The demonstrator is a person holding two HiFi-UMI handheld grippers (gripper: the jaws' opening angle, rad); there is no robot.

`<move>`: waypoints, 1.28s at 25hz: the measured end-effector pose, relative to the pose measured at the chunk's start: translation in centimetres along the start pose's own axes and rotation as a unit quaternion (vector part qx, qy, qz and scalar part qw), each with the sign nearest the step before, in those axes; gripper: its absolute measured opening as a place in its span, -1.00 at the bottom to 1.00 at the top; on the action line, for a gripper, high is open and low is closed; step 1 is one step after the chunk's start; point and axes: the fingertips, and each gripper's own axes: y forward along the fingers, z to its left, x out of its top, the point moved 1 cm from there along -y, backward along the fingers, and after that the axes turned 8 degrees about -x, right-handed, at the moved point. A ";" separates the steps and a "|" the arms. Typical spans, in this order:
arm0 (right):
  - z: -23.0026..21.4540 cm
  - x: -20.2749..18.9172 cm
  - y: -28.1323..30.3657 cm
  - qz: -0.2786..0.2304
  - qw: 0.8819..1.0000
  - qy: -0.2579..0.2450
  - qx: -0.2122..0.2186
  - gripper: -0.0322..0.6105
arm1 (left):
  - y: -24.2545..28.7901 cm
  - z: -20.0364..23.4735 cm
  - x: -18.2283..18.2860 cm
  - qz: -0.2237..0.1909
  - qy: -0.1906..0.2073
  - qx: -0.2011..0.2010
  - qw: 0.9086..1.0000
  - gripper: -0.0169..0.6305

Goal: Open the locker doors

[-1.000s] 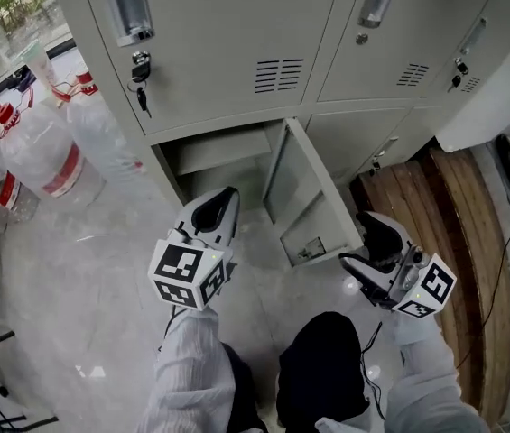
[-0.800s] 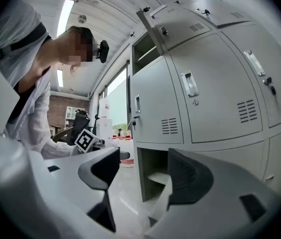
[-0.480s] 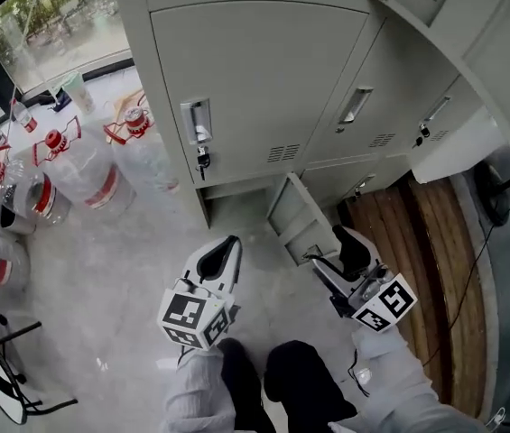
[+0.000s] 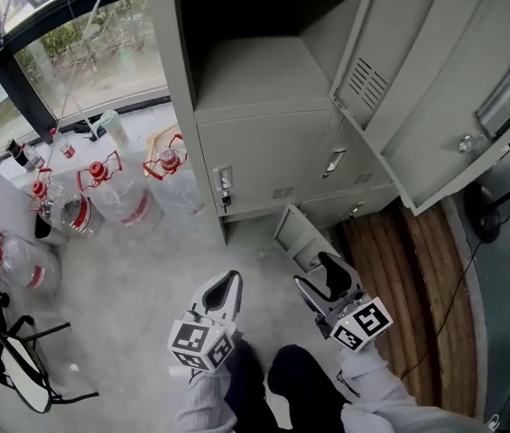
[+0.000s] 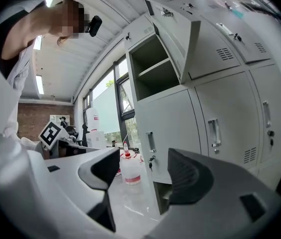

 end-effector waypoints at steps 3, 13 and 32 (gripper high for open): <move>1.2 2.5 -0.9 0.007 1.000 0.015 -0.026 -0.02 | -1.5 -2.0 2.7 -0.013 -0.014 0.014 1.000 -0.89; 2.9 10.9 -6.5 0.026 0.994 0.055 -0.089 -0.02 | -3.1 -9.5 8.0 -0.007 0.001 0.008 1.000 -0.89; 2.8 19.7 -16.1 -0.020 0.994 -0.008 -0.106 -0.18 | -5.3 -21.5 13.4 -0.028 0.057 -0.024 0.998 -0.89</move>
